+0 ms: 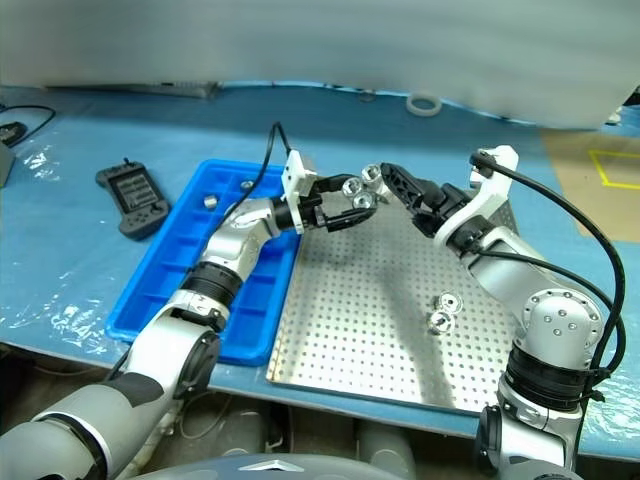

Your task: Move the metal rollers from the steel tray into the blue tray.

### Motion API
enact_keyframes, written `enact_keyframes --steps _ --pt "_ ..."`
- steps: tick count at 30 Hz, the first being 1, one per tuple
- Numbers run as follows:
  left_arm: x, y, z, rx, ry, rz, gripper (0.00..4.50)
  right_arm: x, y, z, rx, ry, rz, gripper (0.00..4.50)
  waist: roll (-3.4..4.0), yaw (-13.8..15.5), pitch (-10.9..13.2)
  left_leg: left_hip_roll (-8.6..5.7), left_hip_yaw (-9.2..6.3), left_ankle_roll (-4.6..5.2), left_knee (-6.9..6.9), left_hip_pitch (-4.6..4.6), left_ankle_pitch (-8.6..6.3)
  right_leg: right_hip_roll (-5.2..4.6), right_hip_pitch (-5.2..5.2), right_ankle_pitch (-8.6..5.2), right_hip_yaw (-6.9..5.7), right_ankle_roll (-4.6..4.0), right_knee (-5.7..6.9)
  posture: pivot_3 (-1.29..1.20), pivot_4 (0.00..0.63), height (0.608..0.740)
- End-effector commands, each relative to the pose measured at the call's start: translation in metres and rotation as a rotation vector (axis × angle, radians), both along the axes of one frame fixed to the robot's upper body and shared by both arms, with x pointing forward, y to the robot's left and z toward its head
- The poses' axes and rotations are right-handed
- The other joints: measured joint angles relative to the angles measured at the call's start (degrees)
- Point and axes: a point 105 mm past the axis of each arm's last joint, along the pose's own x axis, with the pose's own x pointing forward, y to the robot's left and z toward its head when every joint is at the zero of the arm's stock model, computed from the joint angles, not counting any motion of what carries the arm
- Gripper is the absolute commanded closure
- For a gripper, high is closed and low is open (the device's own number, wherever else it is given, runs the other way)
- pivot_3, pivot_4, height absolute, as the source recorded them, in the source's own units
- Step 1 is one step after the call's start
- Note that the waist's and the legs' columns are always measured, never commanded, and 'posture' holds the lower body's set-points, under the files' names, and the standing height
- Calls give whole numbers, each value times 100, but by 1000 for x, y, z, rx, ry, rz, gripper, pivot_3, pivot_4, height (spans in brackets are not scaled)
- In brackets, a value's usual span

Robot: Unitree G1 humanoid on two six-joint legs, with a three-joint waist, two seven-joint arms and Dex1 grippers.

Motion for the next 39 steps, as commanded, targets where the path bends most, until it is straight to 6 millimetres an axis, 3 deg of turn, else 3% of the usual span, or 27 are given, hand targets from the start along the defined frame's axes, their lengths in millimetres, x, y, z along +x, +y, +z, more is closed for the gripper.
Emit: enact_keyframes --steps 1,7,16,19,26,39 --pt "-5 -2 28 -55 -82 -26 517 -3 3 7 5 -26 28 10 0 -1 0 0 0 0 0 0 0 0 0 0 0 0 0 -337 150 740" --pt "-4 1 29 -56 -82 -15 517 0 21 -4 -40 -8 90 10 -1 -10 0 2 1 -1 -1 0 0 2 -2 0 0 0 0 -337 150 740" --pt "-4 0 26 -48 -78 -13 517 12 33 0 -33 -27 97 10 -2 -3 1 1 1 -3 1 -3 2 1 -3 0 1 0 1 -330 150 740" --pt "-4 0 26 -44 -78 -12 517 12 32 5 11 -47 90 594 -2 -1 1 1 1 -3 2 -13 2 1 -14 0 1 0 1 -329 150 740" --pt "-4 1 24 -35 -77 -11 517 9 34 8 25 -76 94 2799 -7 -1 4 -1 1 -1 18 -29 1 -2 -47 1 5 1 52 -333 150 740" --pt "-2 0 22 -27 -75 0 517 17 26 0 -15 -49 14 2804 -8 -18 4 0 4 -2 27 -24 5 1 -55 0 18 1 65 -341 150 740"
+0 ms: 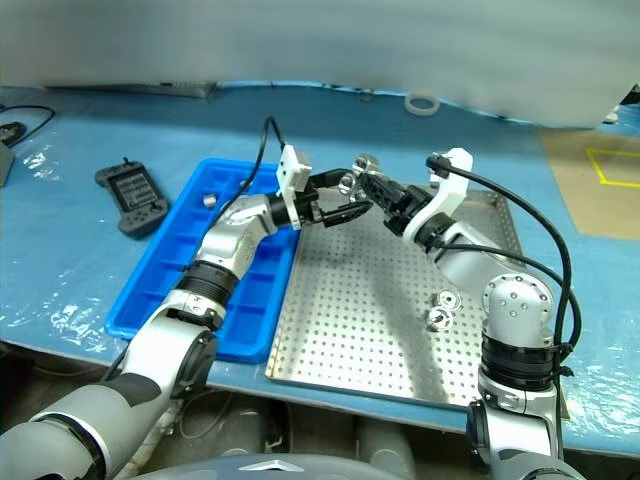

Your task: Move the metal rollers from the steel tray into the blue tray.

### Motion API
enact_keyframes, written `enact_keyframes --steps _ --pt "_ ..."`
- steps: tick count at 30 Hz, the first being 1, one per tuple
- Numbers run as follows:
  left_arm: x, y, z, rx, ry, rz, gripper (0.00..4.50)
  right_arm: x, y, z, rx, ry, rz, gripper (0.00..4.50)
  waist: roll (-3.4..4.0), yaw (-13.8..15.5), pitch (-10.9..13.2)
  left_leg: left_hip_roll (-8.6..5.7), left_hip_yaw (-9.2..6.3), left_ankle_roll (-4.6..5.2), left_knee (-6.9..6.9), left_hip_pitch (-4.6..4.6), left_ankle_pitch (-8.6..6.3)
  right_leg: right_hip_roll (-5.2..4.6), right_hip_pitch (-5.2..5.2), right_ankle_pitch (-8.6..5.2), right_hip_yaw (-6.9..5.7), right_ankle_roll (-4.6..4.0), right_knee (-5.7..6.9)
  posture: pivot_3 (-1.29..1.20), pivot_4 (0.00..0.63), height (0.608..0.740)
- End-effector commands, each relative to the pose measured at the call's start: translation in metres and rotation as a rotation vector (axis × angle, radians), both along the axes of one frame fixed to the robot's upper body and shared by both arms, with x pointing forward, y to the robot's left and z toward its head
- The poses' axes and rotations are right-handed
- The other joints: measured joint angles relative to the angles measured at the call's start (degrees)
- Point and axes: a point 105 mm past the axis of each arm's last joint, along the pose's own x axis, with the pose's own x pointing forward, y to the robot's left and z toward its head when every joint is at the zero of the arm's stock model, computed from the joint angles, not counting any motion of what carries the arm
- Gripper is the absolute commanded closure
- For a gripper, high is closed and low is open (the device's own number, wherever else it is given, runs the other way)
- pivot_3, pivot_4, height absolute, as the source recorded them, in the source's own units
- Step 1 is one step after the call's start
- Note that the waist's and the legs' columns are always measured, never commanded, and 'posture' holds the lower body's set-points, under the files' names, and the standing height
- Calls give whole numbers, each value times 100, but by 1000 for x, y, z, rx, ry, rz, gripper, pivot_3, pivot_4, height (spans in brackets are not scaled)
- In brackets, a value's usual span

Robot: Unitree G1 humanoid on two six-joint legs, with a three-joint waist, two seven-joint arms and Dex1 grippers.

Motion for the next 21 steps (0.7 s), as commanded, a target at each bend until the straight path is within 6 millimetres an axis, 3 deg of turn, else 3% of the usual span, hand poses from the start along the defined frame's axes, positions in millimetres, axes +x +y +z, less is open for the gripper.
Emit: enact_keyframes --steps 1,5,9,12,17,21 --pt "-4 -5 16 -18 -70 -23 517 -2 -4 13 3 -65 -34 2804 0 -1 0 0 0 0 0 -1 1 0 -1 0 0 0 0 -341 150 740" --pt "-2 0 18 -10 -73 -20 517 -6 -4 15 6 -87 -25 2804 -1 0 0 0 2 1 0 -4 1 0 -3 0 0 0 0 -344 150 740" --pt "-1 24 42 -138 57 -87 517 -9 -13 7 -44 -63 -52 2804 -3 -1 2 -1 6 0 0 -4 1 0 -6 0 5 0 1 -344 150 740" --pt "7 42 48 -150 66 -36 517 -7 -26 2 -56 -43 -108 2804 -7 -9 4 0 11 -1 0 -2 1 2 -10 0 10 0 3 -340 150 740" --pt "20 69 49 -131 70 63 517 -11 -37 -3 -69 -31 -145 2804 -7 -15 4 0 11 -16 -3 2 -9 4 -9 0 15 0 2 -334 150 740" --pt "19 79 46 -97 60 71 517 -13 -42 -9 -96 -19 -156 2804 -11 25 6 -4 11 -5 -2 -8 2 2 -12 0 15 0 -1 -328 150 740"
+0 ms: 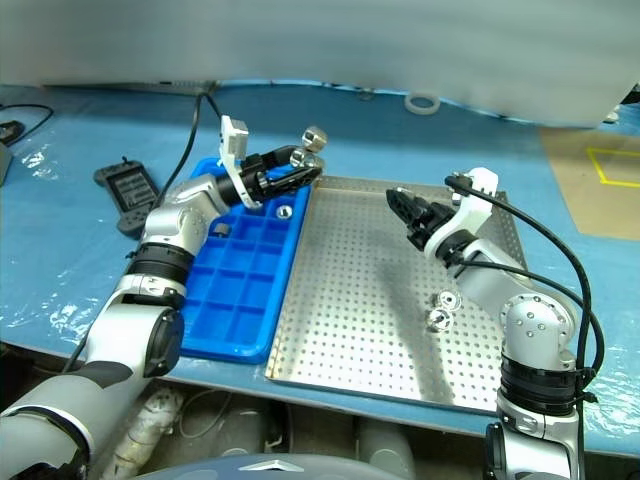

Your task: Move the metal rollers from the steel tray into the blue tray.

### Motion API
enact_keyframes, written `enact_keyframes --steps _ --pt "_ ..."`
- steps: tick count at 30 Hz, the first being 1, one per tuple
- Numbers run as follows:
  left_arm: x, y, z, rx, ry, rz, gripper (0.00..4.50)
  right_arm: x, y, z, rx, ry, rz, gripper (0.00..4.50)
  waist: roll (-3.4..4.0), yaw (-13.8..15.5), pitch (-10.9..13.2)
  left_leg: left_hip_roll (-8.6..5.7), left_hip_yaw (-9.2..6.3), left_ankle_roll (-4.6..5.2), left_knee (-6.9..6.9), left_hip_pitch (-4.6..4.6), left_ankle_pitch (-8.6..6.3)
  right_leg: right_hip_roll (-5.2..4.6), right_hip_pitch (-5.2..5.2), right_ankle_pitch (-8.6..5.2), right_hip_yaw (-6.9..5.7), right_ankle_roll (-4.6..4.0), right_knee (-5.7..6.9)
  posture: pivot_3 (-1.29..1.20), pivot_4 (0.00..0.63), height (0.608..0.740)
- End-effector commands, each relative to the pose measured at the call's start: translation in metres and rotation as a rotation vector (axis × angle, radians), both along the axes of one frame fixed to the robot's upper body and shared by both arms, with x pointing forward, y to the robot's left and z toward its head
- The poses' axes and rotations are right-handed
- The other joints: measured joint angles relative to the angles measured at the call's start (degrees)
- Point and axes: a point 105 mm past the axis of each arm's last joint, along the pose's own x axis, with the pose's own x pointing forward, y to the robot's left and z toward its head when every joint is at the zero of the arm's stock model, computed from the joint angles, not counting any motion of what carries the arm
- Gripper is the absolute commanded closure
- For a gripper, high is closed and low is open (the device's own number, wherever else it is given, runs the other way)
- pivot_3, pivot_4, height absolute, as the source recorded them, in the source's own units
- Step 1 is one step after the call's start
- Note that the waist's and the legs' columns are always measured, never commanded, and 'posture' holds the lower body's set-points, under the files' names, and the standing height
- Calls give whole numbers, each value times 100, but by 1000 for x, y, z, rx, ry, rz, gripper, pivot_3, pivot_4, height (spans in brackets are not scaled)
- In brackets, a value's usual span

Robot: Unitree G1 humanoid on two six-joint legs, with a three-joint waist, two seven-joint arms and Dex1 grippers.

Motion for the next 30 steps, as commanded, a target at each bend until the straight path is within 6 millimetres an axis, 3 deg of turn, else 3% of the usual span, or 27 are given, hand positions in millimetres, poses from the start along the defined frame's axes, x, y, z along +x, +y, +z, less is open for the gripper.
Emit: enact_keyframes --steps 1,3,5,9,12,16,19,27,30 --pt "-3 5 17 4 -71 -9 517 -5 -7 13 -24 -67 -19 2804 -2 4 0 -2 0 1 1 0 0 -2 0 0 0 0 0 -328 150 740" --pt "-3 5 16 18 -77 -6 517 -6 -4 11 -56 -66 -2 2804 -2 3 1 -3 1 1 1 0 0 -3 0 0 2 0 0 -327 150 740" --pt "-3 5 16 20 -82 1 517 -10 3 -2 -214 -51 43 2804 -3 11 1 -3 2 0 1 0 0 -3 0 0 1 0 0 -323 150 740" --pt "-6 0 18 -1 -81 -7 517 -34 8 -57 -547 26 190 2804 -19 78 3 0 0 -3 0 5 -2 -2 7 0 -1 0 -3 -318 150 740" --pt "-8 -5 15 -4 -73 -15 517 -45 14 -77 -625 22 269 2804 -22 95 5 5 0 -13 -2 4 -13 0 6 -1 -3 1 -9 -316 150 740" --pt "-11 -9 12 -11 -63 -22 517 -34 8 -90 -665 26 212 2804 -27 70 8 2 1 -10 8 4 -15 -1 2 0 7 1 0 -316 150 740" --pt "-13 -9 10 -5 -63 -27 517 -20 -12 -95 -674 48 82 2804 -28 56 8 5 1 -8 12 10 -17 1 3 1 8 0 6 -313 150 740" --pt "-14 -10 9 -10 -52 -27 517 -20 -22 -104 -717 51 28 2804 -29 55 9 4 1 11 12 6 -6 1 3 1 7 -1 5 -315 150 740" --pt "-15 -13 8 -11 -48 -34 517 -23 -16 -102 -655 45 45 1828 -28 55 9 4 1 20 12 7 -12 1 4 1 7 -1 5 -315 150 740"
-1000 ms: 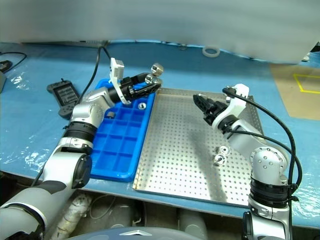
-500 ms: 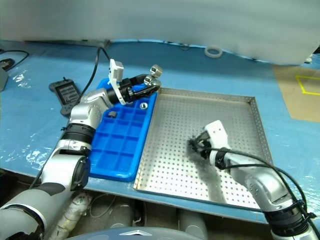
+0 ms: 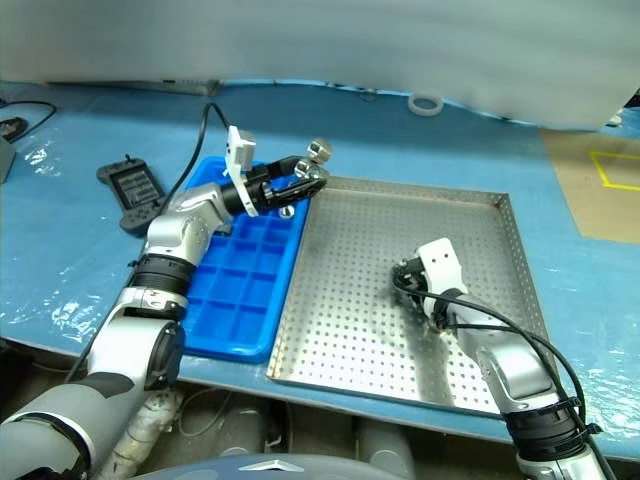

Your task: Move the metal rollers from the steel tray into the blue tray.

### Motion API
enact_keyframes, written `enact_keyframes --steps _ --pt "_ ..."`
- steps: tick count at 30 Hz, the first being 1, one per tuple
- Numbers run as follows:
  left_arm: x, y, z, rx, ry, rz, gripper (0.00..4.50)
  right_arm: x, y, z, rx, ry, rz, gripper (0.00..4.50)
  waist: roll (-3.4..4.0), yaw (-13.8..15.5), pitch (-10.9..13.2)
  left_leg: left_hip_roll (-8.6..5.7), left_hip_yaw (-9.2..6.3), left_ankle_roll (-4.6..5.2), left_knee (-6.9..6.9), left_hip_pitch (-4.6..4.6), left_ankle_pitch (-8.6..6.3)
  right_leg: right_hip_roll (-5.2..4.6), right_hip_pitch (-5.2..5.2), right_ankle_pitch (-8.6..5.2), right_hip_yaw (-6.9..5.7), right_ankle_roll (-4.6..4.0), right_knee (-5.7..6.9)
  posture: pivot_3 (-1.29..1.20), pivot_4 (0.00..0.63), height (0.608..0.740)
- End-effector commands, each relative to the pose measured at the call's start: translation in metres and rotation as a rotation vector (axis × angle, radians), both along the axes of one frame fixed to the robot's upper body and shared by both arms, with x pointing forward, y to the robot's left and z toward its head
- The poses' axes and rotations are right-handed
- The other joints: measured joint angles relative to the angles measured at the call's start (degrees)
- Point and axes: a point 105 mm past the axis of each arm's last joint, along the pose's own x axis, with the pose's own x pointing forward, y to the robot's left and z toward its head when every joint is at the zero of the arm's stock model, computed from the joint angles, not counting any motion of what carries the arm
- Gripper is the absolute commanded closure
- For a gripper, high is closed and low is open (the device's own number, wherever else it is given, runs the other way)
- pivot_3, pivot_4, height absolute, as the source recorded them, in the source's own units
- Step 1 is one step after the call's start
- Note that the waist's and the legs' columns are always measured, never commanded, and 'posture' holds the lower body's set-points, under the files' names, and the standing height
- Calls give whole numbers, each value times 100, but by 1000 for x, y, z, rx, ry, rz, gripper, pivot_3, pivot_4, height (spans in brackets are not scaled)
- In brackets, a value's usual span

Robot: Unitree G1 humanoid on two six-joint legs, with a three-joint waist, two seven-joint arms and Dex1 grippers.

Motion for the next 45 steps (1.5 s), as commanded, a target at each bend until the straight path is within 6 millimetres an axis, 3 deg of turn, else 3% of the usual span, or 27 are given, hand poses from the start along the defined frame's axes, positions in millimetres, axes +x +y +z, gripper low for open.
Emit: enact_keyframes --steps 1,4,9,13,18,21,25,29,34,37,43,45 --pt "-6 -5 18 -36 -65 -27 517 -2 3 13 60 -40 7 1541 0 -3 0 0 0 0 0 0 0 0 1 0 0 0 0 -324 150 740" --pt "-5 -6 18 -36 -64 -29 517 -7 15 18 89 -17 68 558 0 -38 0 0 0 -2 7 1 -1 0 2 0 1 0 2 -324 150 740" --pt "-6 -9 21 -42 -67 -43 517 -8 18 48 -6 -110 159 558 1 -84 0 1 -1 -15 10 6 -8 0 8 1 2 -1 2 -333 150 740" --pt "-10 -11 21 -38 -61 -77 517 -4 5 83 -117 -237 181 558 0 -92 0 0 -1 -6 10 6 -4 0 7 1 2 -1 3 -337 150 740" --pt "-16 -13 19 -35 -49 -109 517 0 -8 121 -68 -336 142 558 0 -100 0 2 0 3 11 7 -1 0 8 1 2 -1 3 -338 150 740" --pt "-29 -22 9 17 -74 -173 517 0 -2 135 132 -335 139 558 1 -105 0 4 0 4 10 9 -1 1 9 1 2 -1 3 -341 150 740" --pt "-44 -38 -12 151 -165 -245 517 -15 37 132 237 -262 313 558 4 -90 -1 6 2 6 10 11 -2 1 11 1 1 -1 3 -333 150 740" --pt "-44 -56 -21 162 -175 -263 517 -32 67 137 423 -192 460 558 4 -84 -1 7 2 5 12 9 -1 1 11 1 0 -2 4 -326 150 740" --pt "-43 -67 -19 162 -213 -268 517 -25 57 139 477 -171 406 558 4 -89 -1 4 2 -8 26 12 -10 0 17 4 4 -7 4 -326 150 740" --pt "-45 -74 -20 144 -212 -281 517 -23 55 131 400 -153 392 558 4 -84 -1 6 2 -15 25 12 -9 1 15 5 4 -7 5 -324 150 740" --pt "-50 -79 -25 153 -217 -302 517 -22 54 132 458 -161 362 558 4 -88 -1 7 2 -7 20 10 -2 2 11 4 3 -6 3 -328 150 740" --pt "-48 -77 -24 152 -222 -289 517 -15 46 141 541 -187 303 558 4 -90 -1 7 2 -6 21 10 -2 2 11 4 3 -7 3 -331 150 740"
